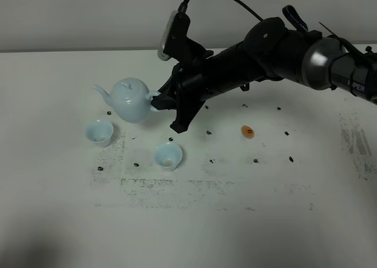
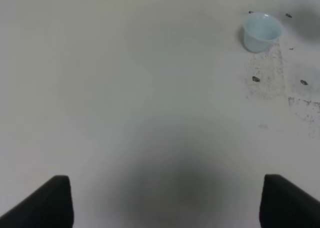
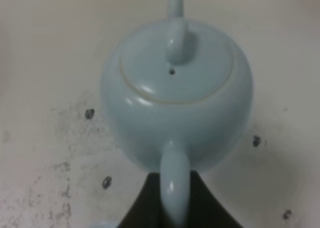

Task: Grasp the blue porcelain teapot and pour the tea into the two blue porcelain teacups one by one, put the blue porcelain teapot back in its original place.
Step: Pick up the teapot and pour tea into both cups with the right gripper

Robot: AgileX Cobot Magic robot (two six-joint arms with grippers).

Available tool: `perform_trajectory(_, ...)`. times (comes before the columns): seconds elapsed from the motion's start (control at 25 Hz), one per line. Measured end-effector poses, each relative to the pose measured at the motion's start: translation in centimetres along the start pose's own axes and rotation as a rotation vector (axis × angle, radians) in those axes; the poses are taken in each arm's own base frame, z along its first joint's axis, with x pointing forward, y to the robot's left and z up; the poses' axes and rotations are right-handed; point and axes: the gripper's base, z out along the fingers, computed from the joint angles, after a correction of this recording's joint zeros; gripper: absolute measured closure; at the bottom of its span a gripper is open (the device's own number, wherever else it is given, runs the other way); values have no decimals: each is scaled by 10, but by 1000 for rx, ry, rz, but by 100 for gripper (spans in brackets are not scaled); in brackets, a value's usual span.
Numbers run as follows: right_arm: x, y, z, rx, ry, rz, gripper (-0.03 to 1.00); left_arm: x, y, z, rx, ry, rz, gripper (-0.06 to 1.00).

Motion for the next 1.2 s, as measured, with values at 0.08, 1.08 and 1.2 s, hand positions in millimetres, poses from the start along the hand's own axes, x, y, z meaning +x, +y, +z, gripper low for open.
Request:
perform_trajectory(0.08,-3,1,4,1,10,-33,93,0,0,0,0,0,0,22)
perform_trajectory(1.08,1,-1,28,62,203,-314,93,0,0,0,0,0,0,22)
perform_trajectory(1.2,0,2,30,56,204,-327,93,0,0,0,0,0,0,22)
